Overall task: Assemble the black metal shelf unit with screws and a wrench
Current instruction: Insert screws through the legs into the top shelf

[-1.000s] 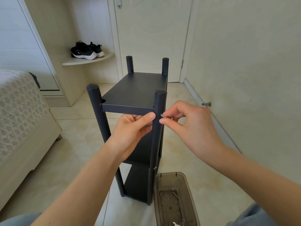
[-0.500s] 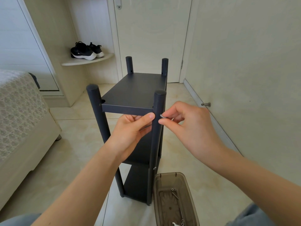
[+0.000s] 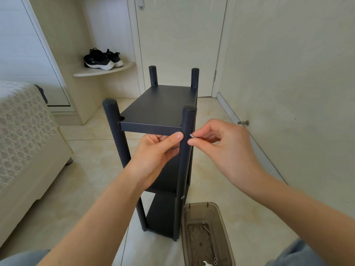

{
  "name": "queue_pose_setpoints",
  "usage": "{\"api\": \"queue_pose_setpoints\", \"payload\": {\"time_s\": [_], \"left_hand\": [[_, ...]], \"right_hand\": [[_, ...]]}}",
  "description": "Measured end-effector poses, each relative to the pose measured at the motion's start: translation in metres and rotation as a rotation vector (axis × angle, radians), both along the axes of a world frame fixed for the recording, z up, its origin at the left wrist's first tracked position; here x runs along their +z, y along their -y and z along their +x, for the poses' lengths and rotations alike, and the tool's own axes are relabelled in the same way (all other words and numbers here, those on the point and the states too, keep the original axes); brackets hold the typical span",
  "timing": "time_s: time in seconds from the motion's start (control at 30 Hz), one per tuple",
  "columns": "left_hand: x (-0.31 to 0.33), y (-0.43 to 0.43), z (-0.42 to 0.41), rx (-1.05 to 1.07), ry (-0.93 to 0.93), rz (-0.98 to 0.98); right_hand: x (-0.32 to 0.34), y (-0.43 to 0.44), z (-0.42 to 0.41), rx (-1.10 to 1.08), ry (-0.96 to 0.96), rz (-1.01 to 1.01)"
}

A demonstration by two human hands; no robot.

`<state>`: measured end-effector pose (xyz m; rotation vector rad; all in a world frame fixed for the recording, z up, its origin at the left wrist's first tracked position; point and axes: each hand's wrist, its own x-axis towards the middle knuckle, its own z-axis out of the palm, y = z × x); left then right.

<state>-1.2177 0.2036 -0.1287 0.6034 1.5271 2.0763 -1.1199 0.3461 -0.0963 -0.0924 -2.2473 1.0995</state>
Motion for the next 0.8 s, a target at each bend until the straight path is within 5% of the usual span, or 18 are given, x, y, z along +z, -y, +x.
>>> {"api": "queue_pose_setpoints", "payload": {"time_s": [0.6,0.8], "left_hand": [[-0.0006,-0.0021,-0.0002,0.01,-0.001,-0.008],[-0.0014,-0.0003,-0.0011,-0.016,-0.007,0.016]], "right_hand": [[0.0024,-0.0015,-0.0012,-0.047,0.044,0.053],[0.0067,-0.007,-0.0003,0.044,0.133,-0.087]]}}
